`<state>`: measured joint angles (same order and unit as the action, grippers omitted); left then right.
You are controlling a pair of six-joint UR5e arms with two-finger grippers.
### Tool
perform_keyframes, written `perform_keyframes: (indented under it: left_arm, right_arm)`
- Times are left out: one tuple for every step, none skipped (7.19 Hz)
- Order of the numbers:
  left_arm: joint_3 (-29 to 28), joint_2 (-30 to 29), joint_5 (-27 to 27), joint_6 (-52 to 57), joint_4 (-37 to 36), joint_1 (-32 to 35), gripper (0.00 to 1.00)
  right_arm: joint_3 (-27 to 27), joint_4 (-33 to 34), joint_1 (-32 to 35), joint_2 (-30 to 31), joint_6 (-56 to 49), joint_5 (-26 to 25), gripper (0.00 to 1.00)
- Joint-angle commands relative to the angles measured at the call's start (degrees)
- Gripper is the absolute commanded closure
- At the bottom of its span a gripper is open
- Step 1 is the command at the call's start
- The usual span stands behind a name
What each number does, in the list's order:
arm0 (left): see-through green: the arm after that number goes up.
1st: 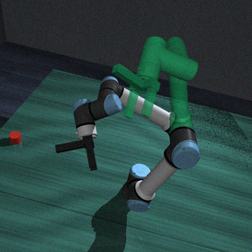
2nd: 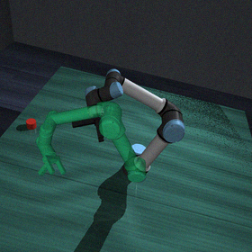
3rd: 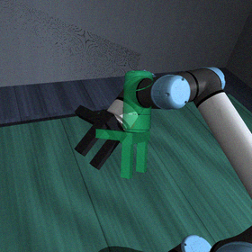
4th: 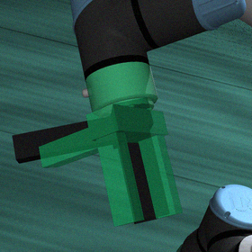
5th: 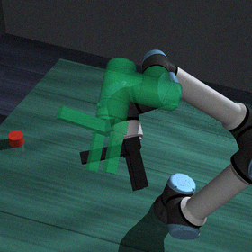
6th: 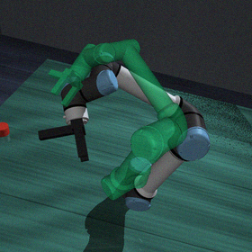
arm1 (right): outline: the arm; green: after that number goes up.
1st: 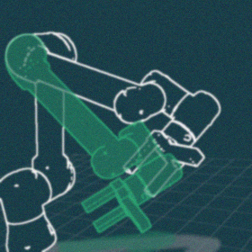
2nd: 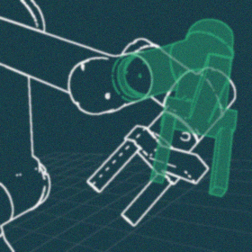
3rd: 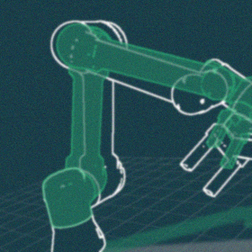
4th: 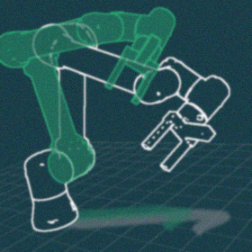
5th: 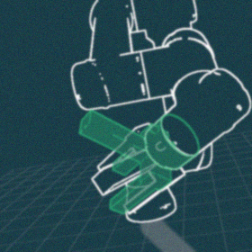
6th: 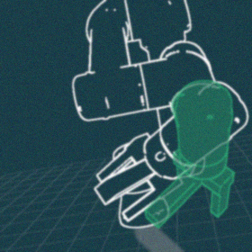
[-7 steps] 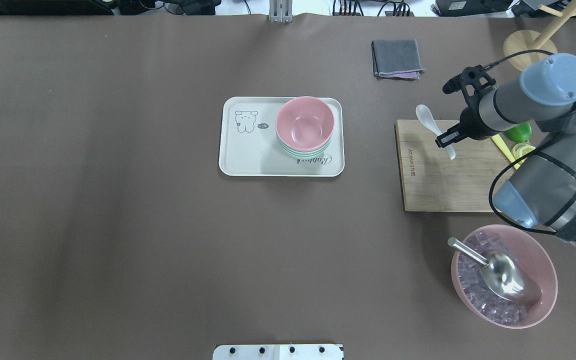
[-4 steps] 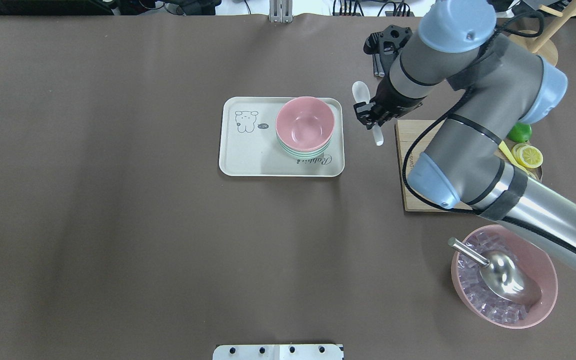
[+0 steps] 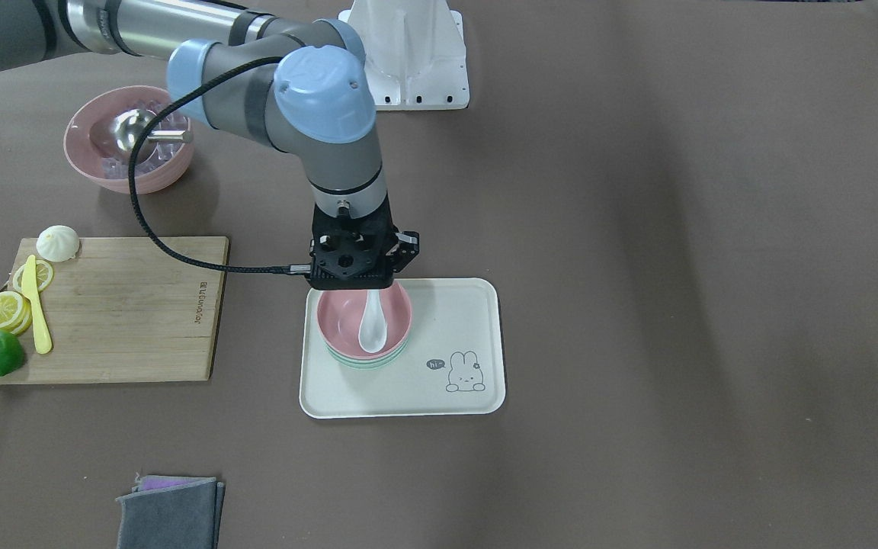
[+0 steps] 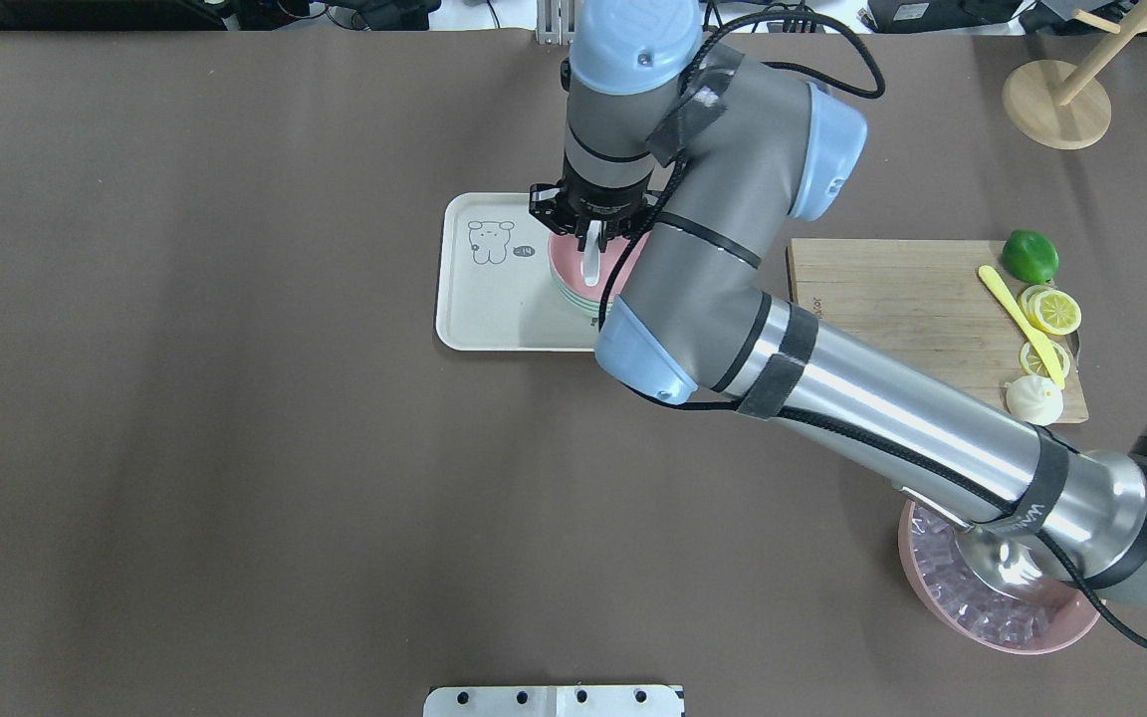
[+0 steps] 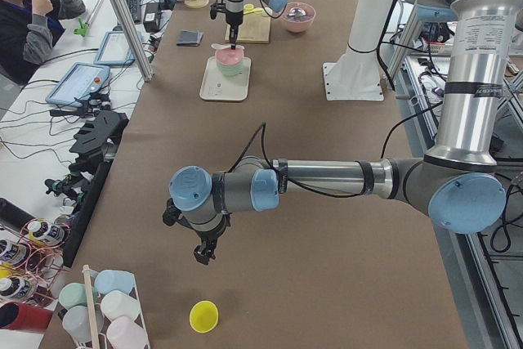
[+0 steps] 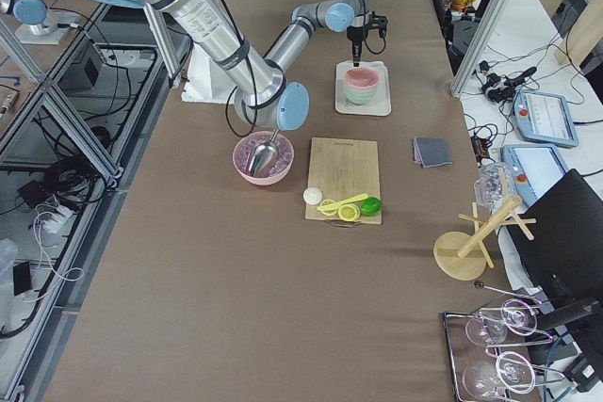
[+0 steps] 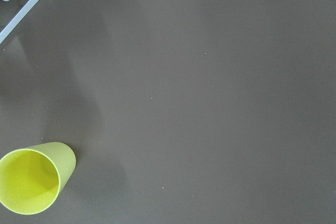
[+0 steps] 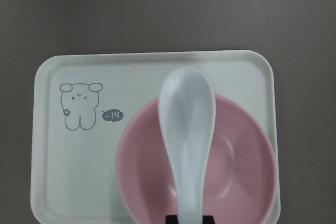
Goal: Stack pink bowl on green and place spoon
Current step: 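Carry the spoon over the stacked bowls and lower it into the pink bowl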
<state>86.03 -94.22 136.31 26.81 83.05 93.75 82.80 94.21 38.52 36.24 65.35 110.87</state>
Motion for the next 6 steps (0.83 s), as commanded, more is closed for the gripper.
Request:
perform_keyframes:
  left_arm:
    - [-0.25, 0.0, 0.09, 0.0, 0.0, -0.06, 0.01]
    - [-0.25, -0.09, 0.09, 0.0, 0.0, -0.06, 0.01]
    - [-0.16, -0.09, 0.09, 0.0, 0.0, -0.06, 0.01]
    - [-0.16, -0.09, 0.09, 0.0, 0.0, -0.06, 0.01]
    - [-0.16, -0.09, 0.09, 0.0, 0.0, 0.02, 0.01]
    - [-0.16, -0.09, 0.09, 0.0, 0.0, -0.06, 0.01]
  right_arm:
    - [-1.68, 0.98, -2.13, 0.49, 0.48, -3.28, 1.0]
    - [-1.59, 1.07, -2.14, 1.55, 0.48, -3.64, 1.0]
    - [-1.5, 3.59, -2.14, 1.3, 0.48, -4.08, 1.0]
    - [-1.15, 4.31, -2.14, 1.21, 0.31, -4.08, 1.0]
    - [-1.15, 4.23, -2.14, 1.12, 0.13, -3.91, 0.86]
    - [-1.06, 4.23, -2.14, 1.03, 0.13, -4.08, 0.44]
